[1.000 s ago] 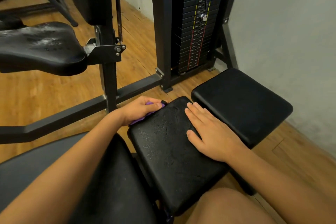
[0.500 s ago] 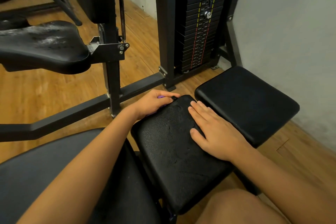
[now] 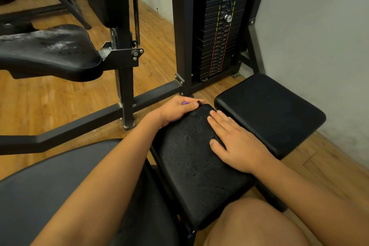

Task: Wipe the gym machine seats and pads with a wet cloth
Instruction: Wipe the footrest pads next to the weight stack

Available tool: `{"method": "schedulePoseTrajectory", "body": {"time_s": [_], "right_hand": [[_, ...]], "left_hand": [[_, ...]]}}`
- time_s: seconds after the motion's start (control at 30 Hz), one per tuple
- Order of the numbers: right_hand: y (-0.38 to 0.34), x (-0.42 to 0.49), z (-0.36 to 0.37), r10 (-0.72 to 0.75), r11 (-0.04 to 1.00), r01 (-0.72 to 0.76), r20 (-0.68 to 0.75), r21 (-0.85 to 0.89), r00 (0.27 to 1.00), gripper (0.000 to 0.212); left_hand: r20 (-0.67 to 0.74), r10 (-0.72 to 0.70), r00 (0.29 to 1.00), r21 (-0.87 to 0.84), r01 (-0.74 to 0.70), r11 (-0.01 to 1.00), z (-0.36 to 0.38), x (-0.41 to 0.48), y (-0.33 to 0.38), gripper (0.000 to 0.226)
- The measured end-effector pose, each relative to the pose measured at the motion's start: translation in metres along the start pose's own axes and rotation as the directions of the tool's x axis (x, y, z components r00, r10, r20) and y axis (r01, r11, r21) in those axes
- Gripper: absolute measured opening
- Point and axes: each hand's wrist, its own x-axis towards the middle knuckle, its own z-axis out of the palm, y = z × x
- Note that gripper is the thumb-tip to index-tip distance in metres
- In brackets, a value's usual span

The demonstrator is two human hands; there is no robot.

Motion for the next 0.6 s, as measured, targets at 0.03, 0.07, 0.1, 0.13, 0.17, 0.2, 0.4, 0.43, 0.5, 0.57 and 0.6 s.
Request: {"method": "schedulePoseTrajectory", "body": {"time_s": [0.03, 0.07, 0.1, 0.13, 0.17, 0.2, 0.4, 0.43, 0.5, 0.57, 0.6], "right_hand": [[0.000, 0.000, -0.001, 0.002, 1.000, -0.002, -0.002, 0.000, 1.000, 0.066], [0.000, 0.001, -0.001, 0.003, 1.000, -0.003, -0.004, -0.001, 1.000, 0.066], [0.000, 0.001, -0.001, 0.003, 1.000, -0.003, -0.004, 0.000, 1.000, 0.066], [0.000, 0.001, -0.001, 0.004, 1.000, -0.004, -0.001, 0.002, 1.000, 0.066], [0.000, 0.001, 0.000, 0.006, 1.000, -0.006, 0.003, 0.006, 1.000, 0.067], [0.000, 0.001, 0.000, 0.007, 1.000, -0.007, 0.004, 0.012, 1.000, 0.067], [-0.002, 0.002, 0.002, 0.003, 1.000, -0.003, -0.006, 0.022, 1.000, 0.067], [-0.001, 0.002, 0.002, 0.005, 1.000, -0.005, -0.006, 0.016, 1.000, 0.067], [-0.001, 0.003, 0.002, 0.002, 1.000, -0.002, -0.001, 0.008, 1.000, 0.067], [-0.002, 0.003, 0.003, -0.003, 1.000, 0.003, 0.003, 0.008, 1.000, 0.067], [-0.002, 0.003, 0.003, -0.002, 1.000, 0.002, 0.001, 0.008, 1.000, 0.067]], "left_hand": [[0.003, -0.011, 1.000, 0.002, 0.011, 1.000, -0.005, -0.007, -0.002, 0.033], [0.009, -0.022, 1.000, 0.013, 0.022, 1.000, -0.011, -0.015, -0.004, 0.033], [0.021, -0.036, 0.999, 0.027, 0.036, 0.999, -0.018, -0.025, -0.006, 0.033], [0.033, -0.053, 0.998, 0.037, 0.052, 0.998, -0.024, -0.035, -0.010, 0.033], [0.037, -0.071, 0.997, 0.031, 0.070, 0.997, -0.029, -0.046, -0.014, 0.032], [0.033, -0.083, 0.996, 0.008, 0.082, 0.997, -0.033, -0.056, -0.018, 0.033], [0.002, -0.071, 0.997, -0.009, 0.071, 0.997, -0.034, -0.059, -0.021, 0.030], [0.002, -0.066, 0.998, 0.018, 0.066, 0.998, -0.030, -0.051, -0.016, 0.029], [-0.002, -0.050, 0.999, 0.059, 0.050, 0.997, -0.020, -0.033, -0.005, 0.030], [-0.011, -0.048, 0.999, 0.066, 0.049, 0.997, -0.011, -0.018, 0.002, 0.031], [-0.023, -0.048, 0.999, 0.063, 0.050, 0.997, -0.008, -0.013, 0.003, 0.031]]}}
